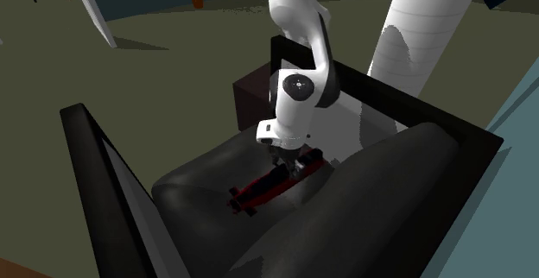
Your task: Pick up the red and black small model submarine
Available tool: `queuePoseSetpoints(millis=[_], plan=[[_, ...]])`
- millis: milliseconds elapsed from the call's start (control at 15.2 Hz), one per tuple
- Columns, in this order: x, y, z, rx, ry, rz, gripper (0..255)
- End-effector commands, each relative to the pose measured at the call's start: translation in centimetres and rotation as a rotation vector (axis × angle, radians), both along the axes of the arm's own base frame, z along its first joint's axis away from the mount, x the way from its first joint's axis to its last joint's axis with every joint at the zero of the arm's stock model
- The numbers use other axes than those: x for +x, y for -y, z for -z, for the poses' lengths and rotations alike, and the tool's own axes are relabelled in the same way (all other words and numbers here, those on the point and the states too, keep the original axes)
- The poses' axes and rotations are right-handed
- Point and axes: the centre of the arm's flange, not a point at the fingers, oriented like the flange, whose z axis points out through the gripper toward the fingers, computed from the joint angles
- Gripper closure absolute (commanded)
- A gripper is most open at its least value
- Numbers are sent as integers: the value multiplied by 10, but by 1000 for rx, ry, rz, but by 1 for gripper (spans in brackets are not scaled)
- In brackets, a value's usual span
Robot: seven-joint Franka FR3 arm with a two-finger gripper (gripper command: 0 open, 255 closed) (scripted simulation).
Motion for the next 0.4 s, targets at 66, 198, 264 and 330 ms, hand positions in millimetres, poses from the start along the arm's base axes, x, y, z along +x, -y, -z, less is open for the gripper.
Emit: queuePoseSetpoints(millis=[66,198,264,330], plan=[[0,0,-16,1,2,0,255],[0,0,-27,1,2,0,255],[0,0,-28,1,2,0,255],[0,0,-28,1,2,0,255]])
